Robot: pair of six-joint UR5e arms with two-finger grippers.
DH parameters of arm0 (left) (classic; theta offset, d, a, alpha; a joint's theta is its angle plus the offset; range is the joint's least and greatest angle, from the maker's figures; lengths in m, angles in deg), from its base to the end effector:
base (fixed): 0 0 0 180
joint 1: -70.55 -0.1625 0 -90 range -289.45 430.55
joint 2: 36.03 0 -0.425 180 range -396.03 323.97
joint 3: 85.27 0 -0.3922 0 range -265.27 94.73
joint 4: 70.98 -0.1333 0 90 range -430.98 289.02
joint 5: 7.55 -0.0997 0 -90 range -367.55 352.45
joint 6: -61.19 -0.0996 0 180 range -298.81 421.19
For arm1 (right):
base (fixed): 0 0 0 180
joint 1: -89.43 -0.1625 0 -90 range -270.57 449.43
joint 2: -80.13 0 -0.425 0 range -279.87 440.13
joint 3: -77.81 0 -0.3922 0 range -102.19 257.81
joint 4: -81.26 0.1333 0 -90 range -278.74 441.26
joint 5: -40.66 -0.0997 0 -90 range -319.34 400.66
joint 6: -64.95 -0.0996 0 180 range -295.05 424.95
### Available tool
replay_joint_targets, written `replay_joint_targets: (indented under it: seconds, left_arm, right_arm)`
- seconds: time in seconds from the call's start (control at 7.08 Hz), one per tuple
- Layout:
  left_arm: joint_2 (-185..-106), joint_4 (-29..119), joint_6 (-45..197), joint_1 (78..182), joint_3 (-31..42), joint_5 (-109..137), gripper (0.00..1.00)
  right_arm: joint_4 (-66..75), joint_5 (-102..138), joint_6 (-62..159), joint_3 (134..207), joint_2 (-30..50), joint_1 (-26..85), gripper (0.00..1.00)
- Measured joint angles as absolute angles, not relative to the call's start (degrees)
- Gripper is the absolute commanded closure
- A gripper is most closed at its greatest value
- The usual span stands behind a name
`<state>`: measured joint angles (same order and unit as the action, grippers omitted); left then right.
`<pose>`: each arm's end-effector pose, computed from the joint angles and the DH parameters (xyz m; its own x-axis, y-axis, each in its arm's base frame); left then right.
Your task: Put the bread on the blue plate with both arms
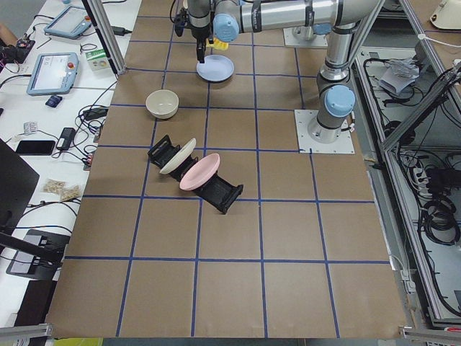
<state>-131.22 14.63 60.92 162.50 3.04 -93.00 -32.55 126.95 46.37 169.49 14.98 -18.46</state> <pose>-0.1592 -0.5260 0.4641 -0.9961 0.0399 0.0792 0.0387 0.9991 -0.0159 0.3248 -0.5513 0.2690 -0.9988 0.0151 -0.0461 0.0120 0.9978 0.0656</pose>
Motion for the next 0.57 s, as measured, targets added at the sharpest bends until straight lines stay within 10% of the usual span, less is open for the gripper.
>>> replay_joint_targets:
  seconds: [0.28,0.42,0.57]
  left_arm:
    - [-129.0,17.8,60.7,162.7,3.2,-96.6,0.0]
    - [-129.0,17.9,60.6,162.7,3.0,-97.2,0.0]
    - [-129.1,17.6,60.4,162.7,2.9,-97.4,0.0]
  right_arm:
    - [-34.0,126.9,43.6,169.6,17.2,-20.5,1.0]
    - [-34.1,126.9,43.1,169.7,18.0,-20.8,0.88]
    - [-34.1,127.0,43.0,169.8,18.6,-20.9,0.53]
